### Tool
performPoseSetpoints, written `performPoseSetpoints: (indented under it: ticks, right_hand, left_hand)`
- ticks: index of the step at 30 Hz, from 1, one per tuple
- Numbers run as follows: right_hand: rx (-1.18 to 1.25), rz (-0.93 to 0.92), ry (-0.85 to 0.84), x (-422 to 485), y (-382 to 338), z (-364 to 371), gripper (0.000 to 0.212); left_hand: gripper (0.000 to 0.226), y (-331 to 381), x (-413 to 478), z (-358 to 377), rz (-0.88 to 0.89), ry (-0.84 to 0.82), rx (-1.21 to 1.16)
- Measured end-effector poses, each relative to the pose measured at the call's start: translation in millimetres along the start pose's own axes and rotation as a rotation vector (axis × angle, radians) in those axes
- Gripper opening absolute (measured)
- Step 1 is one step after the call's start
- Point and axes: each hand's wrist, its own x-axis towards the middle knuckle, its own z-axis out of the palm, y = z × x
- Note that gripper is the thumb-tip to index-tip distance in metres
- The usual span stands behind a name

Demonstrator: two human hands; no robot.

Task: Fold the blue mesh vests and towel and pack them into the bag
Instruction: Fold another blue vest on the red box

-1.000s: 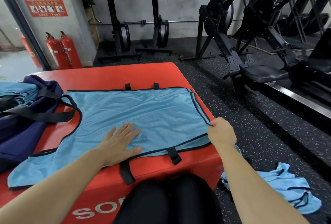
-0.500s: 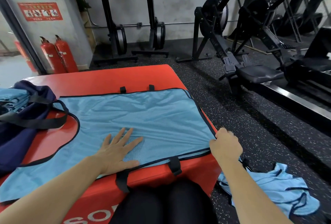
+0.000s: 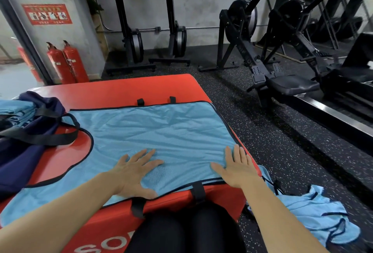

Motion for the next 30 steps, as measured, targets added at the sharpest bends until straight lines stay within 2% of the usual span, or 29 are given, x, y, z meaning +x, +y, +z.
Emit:
performPoseSetpoints:
  ticks: [3, 6, 9, 11, 13, 15, 17, 21, 23, 25, 26, 28, 29, 30]
  right_hand:
    - [-0.030, 0.048, -0.035, 1, -3, -9, 0.090]
    - [-0.030, 0.052, 0.071, 11, -18, -29, 0.086]
    - [-0.046, -0.160, 0.159, 27, -47, -42, 0.080]
    - [-0.037, -0.319, 0.101, 40, -70, -39, 0.076]
    - [-0.046, -0.379, 0.033, 59, -83, -31, 0.072]
    - [-0.055, -0.316, 0.054, 87, -78, -30, 0.069]
    - [-0.038, -0.168, 0.109, 114, -62, -38, 0.070]
    - [-0.003, 0.031, 0.133, 152, -44, -48, 0.075]
    - [-0.025, 0.079, 0.237, 162, -56, -48, 0.076]
    - [-0.050, -0.027, 0.467, 160, -78, -48, 0.080]
    - [-0.048, -0.173, 0.520, 159, -92, -47, 0.076]
    - [-0.082, -0.499, 0.387, 157, -118, -42, 0.065]
    - [-0.111, -0.559, 0.292, 158, -128, -39, 0.063]
    - [-0.128, -0.542, 0.249, 162, -133, -40, 0.064]
  left_hand:
    - [0.094, -1, 0, -11, 0.012, 0.013, -0.042]
    - [0.084, -9, 4, -24, -0.031, 0.089, -0.161]
    - [0.088, -13, 16, -28, -0.097, 0.101, -0.162]
    - [0.099, -10, 24, -22, -0.116, 0.068, -0.082]
    - [0.108, -8, 30, -19, -0.120, 0.044, -0.069]
    - [0.116, -10, 34, -22, -0.104, 0.012, -0.097]
    - [0.121, -11, 38, -31, -0.089, -0.038, -0.097]
    - [0.134, -12, 53, -42, -0.087, -0.096, -0.010]
    - [0.138, -12, 58, -43, -0.074, -0.104, 0.020]
    - [0.139, -12, 62, -42, -0.056, -0.108, 0.019]
    - [0.139, -13, 63, -42, -0.051, -0.112, 0.012]
    - [0.142, -14, 65, -40, -0.048, -0.127, 0.001]
    - [0.143, -15, 66, -40, -0.047, -0.134, -0.002]
    - [0.143, -15, 66, -40, -0.046, -0.137, -0.004]
